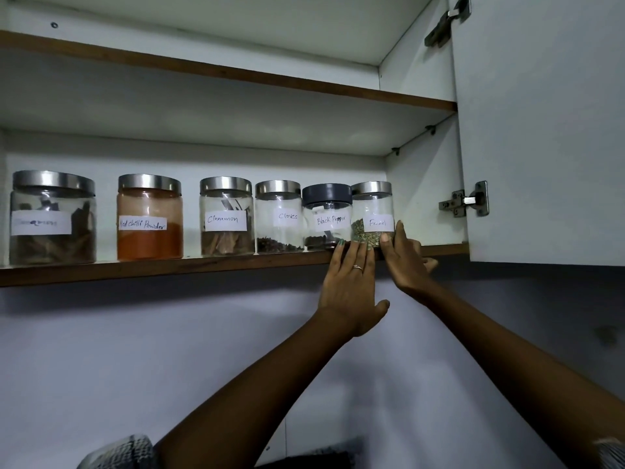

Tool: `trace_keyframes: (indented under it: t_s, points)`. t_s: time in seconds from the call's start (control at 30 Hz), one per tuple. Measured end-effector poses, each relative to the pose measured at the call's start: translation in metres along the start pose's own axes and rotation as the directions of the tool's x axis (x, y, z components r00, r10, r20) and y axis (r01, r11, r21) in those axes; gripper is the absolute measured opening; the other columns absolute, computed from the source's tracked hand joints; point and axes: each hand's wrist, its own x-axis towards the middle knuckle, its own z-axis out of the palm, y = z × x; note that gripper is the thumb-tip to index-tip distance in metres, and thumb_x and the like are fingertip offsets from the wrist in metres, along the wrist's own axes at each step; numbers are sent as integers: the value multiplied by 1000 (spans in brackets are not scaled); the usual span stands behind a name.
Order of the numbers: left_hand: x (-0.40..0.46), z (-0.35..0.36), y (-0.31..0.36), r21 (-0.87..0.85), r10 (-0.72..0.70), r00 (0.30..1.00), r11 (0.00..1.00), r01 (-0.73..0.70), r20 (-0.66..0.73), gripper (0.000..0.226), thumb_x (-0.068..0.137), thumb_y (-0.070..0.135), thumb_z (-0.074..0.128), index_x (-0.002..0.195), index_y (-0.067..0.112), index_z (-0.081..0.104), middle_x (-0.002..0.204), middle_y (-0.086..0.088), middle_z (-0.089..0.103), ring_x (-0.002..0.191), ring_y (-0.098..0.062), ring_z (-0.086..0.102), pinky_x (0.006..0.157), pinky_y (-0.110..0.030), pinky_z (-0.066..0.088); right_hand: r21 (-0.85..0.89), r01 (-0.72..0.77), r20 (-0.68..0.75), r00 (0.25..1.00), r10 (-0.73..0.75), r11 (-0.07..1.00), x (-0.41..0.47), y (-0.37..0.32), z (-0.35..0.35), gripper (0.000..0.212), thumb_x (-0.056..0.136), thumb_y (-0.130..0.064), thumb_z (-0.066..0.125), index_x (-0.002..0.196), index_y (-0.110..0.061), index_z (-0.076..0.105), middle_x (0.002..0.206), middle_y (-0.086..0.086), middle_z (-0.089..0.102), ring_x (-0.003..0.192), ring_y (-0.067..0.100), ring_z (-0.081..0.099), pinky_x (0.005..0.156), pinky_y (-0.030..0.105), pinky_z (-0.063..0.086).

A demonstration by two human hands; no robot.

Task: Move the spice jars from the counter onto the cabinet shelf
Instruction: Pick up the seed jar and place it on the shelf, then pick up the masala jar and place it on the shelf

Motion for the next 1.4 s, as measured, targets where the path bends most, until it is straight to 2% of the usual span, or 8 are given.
trace_keyframes:
  t_s: [0.17,0.33,0.5,0.7,0.93,1.1,1.2,1.4]
  points:
    - [-10,-3,-4,-66,29,997,997,-34,-66,79,94,50,38,151,8,4,160,-9,7,148,-21,-2,114,-40,-18,-16,21,-163,986,-23,1000,-9,-8,3,60,97,-42,35,148,-17,14,150,10,33,141,26,19,110,52,8]
    - [-60,-11,-17,-180,55,977,979,-93,-205,56,89,36,50,141,17,39,143,-1,46,133,-19,38,118,-44,6,112,192,-427,895,-127,975,-78,-24,6,35,88,-16,50,122,-13,48,127,9,50,125,25,36,96,38,23]
    - [-156,13,-43,-291,-95,982,956,44,-164,43,84,33,53,124,16,56,121,-3,63,109,-23,58,93,-36,38,253,243,-193,961,-197,937,-185,-32,46,25,81,-9,47,104,-10,56,107,6,57,105,21,48,89,37,32]
    - [-295,76,-74,-290,-306,922,883,368,238,46,83,33,55,127,18,52,125,-6,59,111,-28,56,88,-37,41,265,53,280,951,-129,963,-301,-15,128,22,78,2,52,94,-11,61,102,8,61,104,29,53,95,49,40]
    - [-422,152,-81,-184,-422,583,679,711,694,69,81,42,61,140,20,33,137,-9,46,124,-30,47,96,-48,40,-44,-94,794,601,92,995,-398,20,224,36,87,-15,55,122,-21,54,129,7,48,120,25,45,101,48,37]
    - [-480,202,-78,-200,-346,338,378,904,875,95,80,42,70,150,11,13,152,-13,30,136,-32,35,109,-46,34,-182,-525,884,282,372,831,-436,41,265,53,87,-5,55,136,-9,36,139,14,44,122,27,46,100,39,41]
    - [-493,227,-75,-206,-306,299,301,931,904,95,79,34,73,148,5,15,150,-13,34,137,-30,36,110,-39,31,-259,-665,872,150,465,701,-445,53,276,69,86,1,53,145,-11,20,150,14,29,130,27,37,96,36,37]
    - [-493,256,-63,-316,-317,307,24,948,897,101,65,21,86,143,9,23,142,-11,44,129,-25,44,94,-25,34,-239,-663,897,129,422,709,-451,58,294,81,79,15,44,147,-20,17,150,9,29,127,24,36,80,28,41]
